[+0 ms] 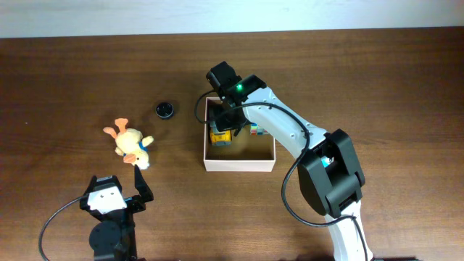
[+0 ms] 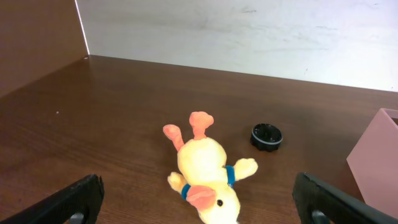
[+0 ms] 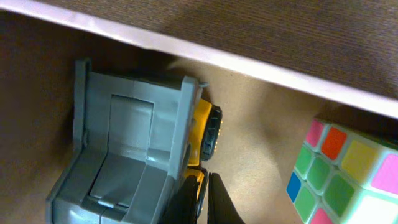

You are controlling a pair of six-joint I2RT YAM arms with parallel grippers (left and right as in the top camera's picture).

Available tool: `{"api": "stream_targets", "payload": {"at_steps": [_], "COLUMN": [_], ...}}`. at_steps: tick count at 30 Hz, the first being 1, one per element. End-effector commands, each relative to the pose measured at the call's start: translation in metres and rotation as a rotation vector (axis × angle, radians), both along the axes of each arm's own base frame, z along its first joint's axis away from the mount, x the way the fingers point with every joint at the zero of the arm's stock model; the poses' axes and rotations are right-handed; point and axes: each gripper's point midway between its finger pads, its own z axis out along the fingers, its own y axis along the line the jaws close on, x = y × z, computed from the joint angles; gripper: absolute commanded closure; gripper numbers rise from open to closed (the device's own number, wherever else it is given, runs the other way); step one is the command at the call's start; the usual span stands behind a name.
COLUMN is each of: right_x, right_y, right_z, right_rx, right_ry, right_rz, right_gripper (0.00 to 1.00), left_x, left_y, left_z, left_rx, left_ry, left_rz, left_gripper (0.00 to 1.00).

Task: Pack container
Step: 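Adjust the truck inside the box and open the right gripper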

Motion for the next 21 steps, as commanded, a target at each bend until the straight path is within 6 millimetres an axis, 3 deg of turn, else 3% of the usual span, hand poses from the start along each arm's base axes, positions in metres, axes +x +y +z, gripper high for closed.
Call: {"api": "stream_targets", "payload": {"at_steps": [1,21], "right_x": [-0.001,-0.0035], "right_y": [0.0007,0.005], "right_z": [0.0052,0.0055], "right_rx": [0.018,0.037], "right_ry": [-0.001,0.008], "right_rz": [0.012,0.043], "right_gripper": [0.96,0.96], "left_x": [0.0009,0.0009], "left_y": [-0.0026,-0.0026], "left_z": [-0.0017,-0.0017], "left_rx": [0.014,0.014], "left_ry": [0.003,0.003], "left_rz": [-0.016,-0.016], "left_gripper": [0.01,0.01]}}
